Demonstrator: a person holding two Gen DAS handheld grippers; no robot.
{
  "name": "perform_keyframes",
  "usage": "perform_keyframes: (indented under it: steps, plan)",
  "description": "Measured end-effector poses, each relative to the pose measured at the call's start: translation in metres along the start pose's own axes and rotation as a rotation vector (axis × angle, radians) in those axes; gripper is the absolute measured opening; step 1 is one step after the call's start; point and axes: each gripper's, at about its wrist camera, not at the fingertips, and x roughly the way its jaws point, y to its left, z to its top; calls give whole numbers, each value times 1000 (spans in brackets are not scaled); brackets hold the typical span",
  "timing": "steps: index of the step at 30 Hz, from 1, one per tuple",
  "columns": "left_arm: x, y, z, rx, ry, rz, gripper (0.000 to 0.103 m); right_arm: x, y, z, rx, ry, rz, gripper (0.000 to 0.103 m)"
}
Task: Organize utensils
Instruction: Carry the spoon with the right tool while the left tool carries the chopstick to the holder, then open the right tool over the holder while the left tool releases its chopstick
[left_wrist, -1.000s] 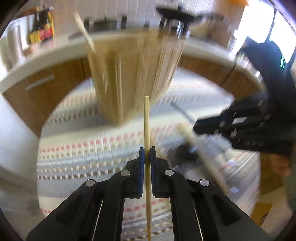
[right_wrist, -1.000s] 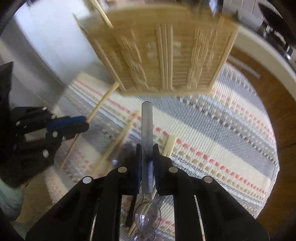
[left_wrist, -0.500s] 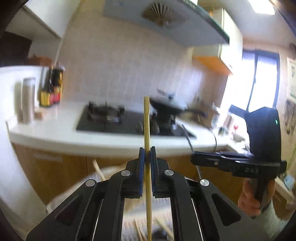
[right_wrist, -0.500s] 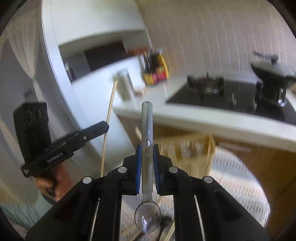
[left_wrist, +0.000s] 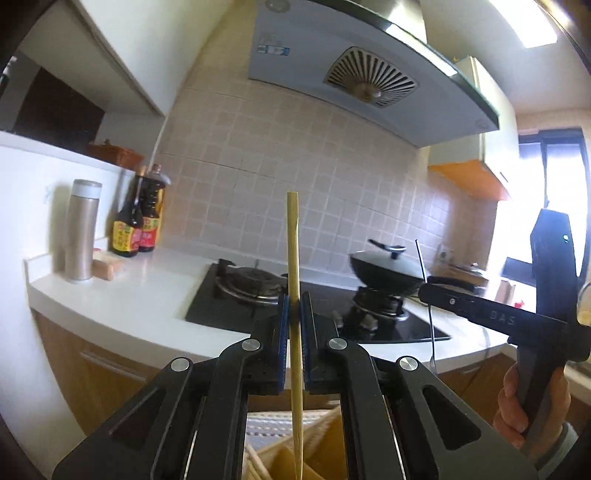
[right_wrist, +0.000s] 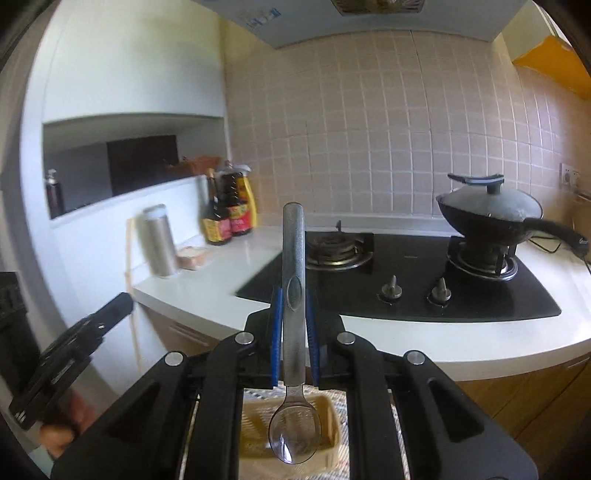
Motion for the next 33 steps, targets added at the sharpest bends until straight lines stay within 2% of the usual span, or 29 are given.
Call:
perform_keyframes:
  steps: [5,11,18,25,27,29,31,33]
  plan:
    - [16,11,-20,3,-13,26,4,33,-16,-19,20,-4,2,10]
    - [25,18,-34,-10,-10,16,4,51,-24,-34,39,-4,7,10]
    - [31,22,-49,-27,7,5,4,58,-24,-49,28,9,6,10]
    - [21,26,-56,-40,34,-27,7,44,-24,-59,35,23,25,11]
    - [15,27,-57,-47,45,-38,24,34,-26,-61,55,31,48,15]
    - [6,28,-56,-55,45,-43,32,25,-27,-62,73,42,69,31]
    - [-4,27,-54,-55,52,-54,32,11,-28,-64,83,42,74,45]
    - [-19,24,-50,-43,53,-60,36,-4,-28,-64,89,44,76,45]
